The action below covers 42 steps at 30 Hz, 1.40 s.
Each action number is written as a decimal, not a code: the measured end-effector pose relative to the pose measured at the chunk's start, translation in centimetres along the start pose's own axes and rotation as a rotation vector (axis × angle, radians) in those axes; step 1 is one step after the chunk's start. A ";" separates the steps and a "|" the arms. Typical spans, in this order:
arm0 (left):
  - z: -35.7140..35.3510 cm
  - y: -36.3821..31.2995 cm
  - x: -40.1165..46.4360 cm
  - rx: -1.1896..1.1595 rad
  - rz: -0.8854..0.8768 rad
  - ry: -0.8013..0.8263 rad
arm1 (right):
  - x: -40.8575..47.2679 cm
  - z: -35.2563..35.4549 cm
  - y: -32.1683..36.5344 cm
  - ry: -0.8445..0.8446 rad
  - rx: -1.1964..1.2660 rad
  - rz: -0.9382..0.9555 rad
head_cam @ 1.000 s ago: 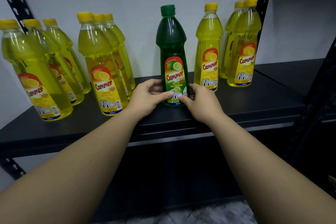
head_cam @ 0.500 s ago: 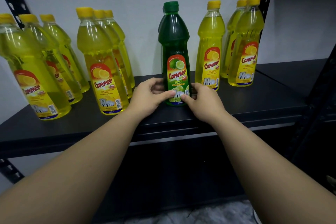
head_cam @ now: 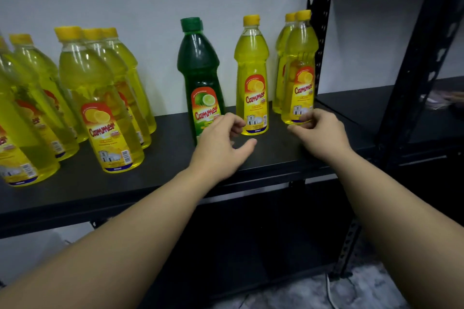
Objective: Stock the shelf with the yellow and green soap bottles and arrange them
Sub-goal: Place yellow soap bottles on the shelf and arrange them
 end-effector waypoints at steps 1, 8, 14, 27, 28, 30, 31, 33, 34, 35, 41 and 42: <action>-1.2 -0.3 0.5 0.001 0.031 0.028 | 0.3 0.2 -0.5 0.009 -0.003 -0.001; -7.1 1.6 3.2 0.138 0.339 0.143 | 3.7 0.4 -1.5 0.011 0.028 -0.024; -7.7 5.5 5.7 -0.051 0.517 -0.053 | 6.8 -0.2 -1.4 -0.109 0.098 -0.027; -9.7 3.7 6.1 -0.238 0.336 0.029 | 4.1 -1.6 0.7 0.116 0.263 0.191; -9.9 3.4 6.0 -0.292 0.322 0.050 | 4.0 -1.5 0.7 0.121 0.279 0.192; -10.3 3.2 6.0 -0.375 0.289 0.102 | 3.8 -1.0 0.6 0.100 0.290 0.183; -10.6 3.3 6.0 -0.396 0.273 0.129 | 3.8 -0.7 0.5 0.080 0.284 0.176; -11.0 3.4 5.9 -0.405 0.260 0.167 | 3.7 -0.2 0.3 0.045 0.257 0.170; -11.2 3.5 5.8 -0.391 0.261 0.180 | 3.7 0.0 0.1 0.031 0.238 0.170; -11.2 3.4 5.8 -0.353 0.266 0.195 | 3.6 0.4 0.1 0.020 0.221 0.173; -11.2 3.2 5.9 -0.061 0.264 0.238 | 3.6 3.8 -1.6 -0.012 0.155 0.161; -11.4 3.3 6.0 -0.036 0.263 0.250 | 3.7 4.5 -2.1 -0.027 0.154 0.156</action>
Point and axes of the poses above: each hand's wrist, its own x-axis towards the middle knuckle, its own z-axis out of the back of the hand, y = z × x, the point moved 9 cm from there along x, towards the middle knuckle, and after that the axes turned 9 degrees about -z, right-handed, at the moved point
